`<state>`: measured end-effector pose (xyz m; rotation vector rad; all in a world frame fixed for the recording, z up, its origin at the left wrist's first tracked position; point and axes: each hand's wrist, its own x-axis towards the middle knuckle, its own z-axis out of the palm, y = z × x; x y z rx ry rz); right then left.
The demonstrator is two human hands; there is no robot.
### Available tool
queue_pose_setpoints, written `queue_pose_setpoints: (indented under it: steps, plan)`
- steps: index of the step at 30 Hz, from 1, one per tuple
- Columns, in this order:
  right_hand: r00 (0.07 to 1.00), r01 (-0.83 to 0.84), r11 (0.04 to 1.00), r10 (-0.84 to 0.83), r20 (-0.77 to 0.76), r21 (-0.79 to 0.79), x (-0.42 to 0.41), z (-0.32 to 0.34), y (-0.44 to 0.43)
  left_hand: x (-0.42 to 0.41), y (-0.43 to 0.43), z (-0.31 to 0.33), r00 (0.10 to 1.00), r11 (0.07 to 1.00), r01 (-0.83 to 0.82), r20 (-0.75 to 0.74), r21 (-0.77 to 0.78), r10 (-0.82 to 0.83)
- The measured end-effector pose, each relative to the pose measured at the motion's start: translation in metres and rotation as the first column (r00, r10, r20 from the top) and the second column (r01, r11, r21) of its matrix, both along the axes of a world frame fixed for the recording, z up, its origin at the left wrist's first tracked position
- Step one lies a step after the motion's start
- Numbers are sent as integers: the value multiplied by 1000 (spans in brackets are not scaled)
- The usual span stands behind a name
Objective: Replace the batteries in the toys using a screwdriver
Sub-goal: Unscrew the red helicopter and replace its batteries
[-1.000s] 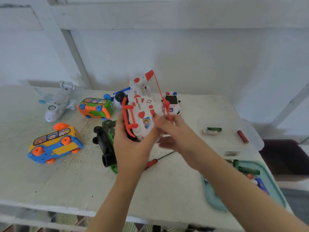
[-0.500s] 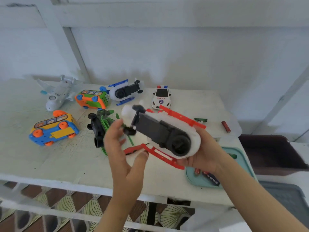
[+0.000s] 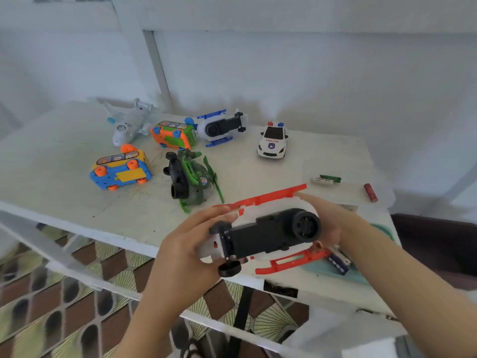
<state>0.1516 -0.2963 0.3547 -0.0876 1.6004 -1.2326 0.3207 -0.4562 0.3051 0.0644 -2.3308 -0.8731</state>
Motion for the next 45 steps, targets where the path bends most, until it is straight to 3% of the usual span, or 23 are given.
queue_pose_setpoints:
  steps: [4,7,9,11,14,17,20,24,26,31,33,35,38,40,42,45]
  plan:
    - [962,-222,965,240,-129,140,3,-6,-23,22,3,-10,993,979,-117,24,167,115]
    - [839,-255,920,363,-405,296,-5,-24,-47,36,-1,-14,982,954,-188,68,234,177]
    - [646,-200,937,346,-681,287,-12,-41,-64,45,-5,-14,976,957,-209,101,202,192]
    - [441,-214,945,321,-838,249,-11,-52,-77,53,-9,-15,973,956,-216,122,200,194]
    - [184,-303,880,430,-884,365,-6,-62,-92,62,-14,-19,970,938,-234,129,257,207]
    - [-100,-285,805,514,-852,520,-4,-70,-104,68,-18,-20,966,929,-258,108,266,237]
    - [-198,-226,841,455,-869,492,-3,-74,-107,72,-23,-20,967,934,-253,94,253,237]
    - [-214,-238,851,424,-880,468,-5,-75,-108,75,-30,-24,966,933,-256,92,252,240]
    - [-169,-239,872,396,-903,427,-7,-72,-108,74,-33,-26,967,935,-254,89,247,239]
    - [88,-209,966,175,-981,153,-16,-40,-93,60,-33,-32,971,935,-240,75,259,229]
    - [141,-170,985,29,-990,5,-14,-28,-85,49,-32,-36,970,938,-243,57,247,236]
    - [130,-135,977,-149,-980,-167,-11,-18,-78,34,-30,-42,968,944,-250,30,214,250]
    - [-16,-116,921,-376,-927,-372,-5,-4,-67,10,-27,-52,970,951,-238,4,198,242]
    - [-61,-132,853,-515,-855,-505,0,6,-58,-5,-25,-58,973,958,-217,-31,188,227]
    - [-18,-138,755,-650,-760,-642,7,15,-50,-19,-20,-61,971,960,-211,-70,186,227]
    - [121,-136,618,-765,-632,-774,17,23,-39,-40,-13,-66,956,954,-232,-134,191,260]
